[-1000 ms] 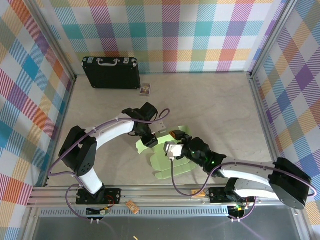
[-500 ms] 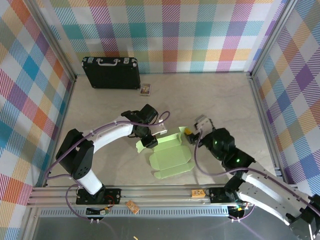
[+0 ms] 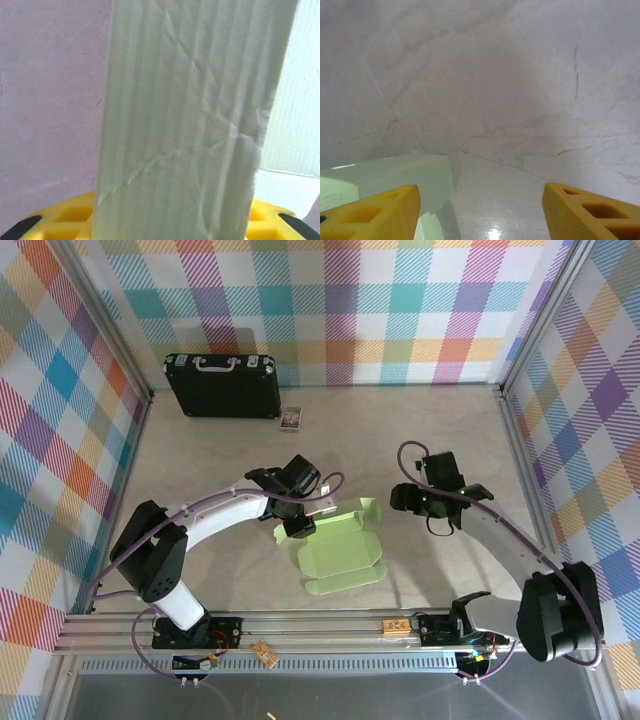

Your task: Fold the paper box

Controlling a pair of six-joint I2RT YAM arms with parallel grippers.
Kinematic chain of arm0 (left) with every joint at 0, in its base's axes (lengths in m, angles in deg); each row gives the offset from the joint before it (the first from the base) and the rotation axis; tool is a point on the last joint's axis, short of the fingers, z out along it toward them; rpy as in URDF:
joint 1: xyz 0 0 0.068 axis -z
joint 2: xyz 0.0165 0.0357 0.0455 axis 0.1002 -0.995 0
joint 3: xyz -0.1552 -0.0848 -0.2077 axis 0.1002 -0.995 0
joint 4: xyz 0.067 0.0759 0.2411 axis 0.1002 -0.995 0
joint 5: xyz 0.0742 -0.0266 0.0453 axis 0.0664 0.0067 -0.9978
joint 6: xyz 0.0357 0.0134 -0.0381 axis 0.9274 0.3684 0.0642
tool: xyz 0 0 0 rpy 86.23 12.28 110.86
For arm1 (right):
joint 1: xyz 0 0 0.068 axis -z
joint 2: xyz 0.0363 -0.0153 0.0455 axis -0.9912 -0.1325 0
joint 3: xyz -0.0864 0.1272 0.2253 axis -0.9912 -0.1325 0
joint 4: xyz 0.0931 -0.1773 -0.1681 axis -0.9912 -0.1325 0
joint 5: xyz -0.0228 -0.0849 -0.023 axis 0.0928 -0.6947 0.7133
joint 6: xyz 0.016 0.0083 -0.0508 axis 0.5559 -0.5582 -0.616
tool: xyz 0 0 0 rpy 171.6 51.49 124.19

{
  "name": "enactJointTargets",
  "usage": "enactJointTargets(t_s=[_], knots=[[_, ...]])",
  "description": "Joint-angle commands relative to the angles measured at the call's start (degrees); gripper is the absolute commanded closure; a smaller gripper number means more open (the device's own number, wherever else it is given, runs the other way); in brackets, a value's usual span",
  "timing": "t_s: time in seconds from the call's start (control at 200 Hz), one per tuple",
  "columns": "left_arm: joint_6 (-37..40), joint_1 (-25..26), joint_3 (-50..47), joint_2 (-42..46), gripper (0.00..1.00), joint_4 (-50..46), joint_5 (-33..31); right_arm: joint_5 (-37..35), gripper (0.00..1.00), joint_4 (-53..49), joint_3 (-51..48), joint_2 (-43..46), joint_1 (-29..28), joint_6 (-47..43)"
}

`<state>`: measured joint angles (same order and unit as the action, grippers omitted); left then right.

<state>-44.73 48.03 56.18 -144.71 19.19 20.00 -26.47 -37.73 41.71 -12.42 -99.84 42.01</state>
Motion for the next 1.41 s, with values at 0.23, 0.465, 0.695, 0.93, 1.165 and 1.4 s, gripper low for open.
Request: enactJointTargets(t_s=[0.23, 0.465, 0.695, 0.93, 1.165, 1.4], knots=[[1.5, 0.9, -1.3, 0.6, 0.58, 0.4, -3.3, 8.1, 0.46, -1.0, 5.6, -10.3, 3.1, 1.4], [1.1, 0.9, -0.9, -0.5, 0.58, -0.5, -3.5, 12.2, 0.44, 2.8, 1.6, -10.3, 3.1, 1.1], [1.4, -0.6, -0.3, -0.2, 0.59, -0.4, -1.0, 11.1, 0.45, 2.2, 5.4, -15.8, 3.1, 1.5], [0.9, -2.6, 0.9, -1.8, 0.6, -2.0, 1.6, 11.9, 0.37, 4.6, 1.7, -13.1, 3.1, 0.7], [0.7, -5.8, 5.0, -4.5, 0.59, -5.6, 7.6, 12.7, 0.35, 4.9, 3.2, -15.1, 3.4, 0.1], [1.4, -8.9, 9.6, -8.4, 0.58, -10.5, 12.6, 14.0, 0.37, 4.3, 4.8, -17.7, 3.4, -0.9]])
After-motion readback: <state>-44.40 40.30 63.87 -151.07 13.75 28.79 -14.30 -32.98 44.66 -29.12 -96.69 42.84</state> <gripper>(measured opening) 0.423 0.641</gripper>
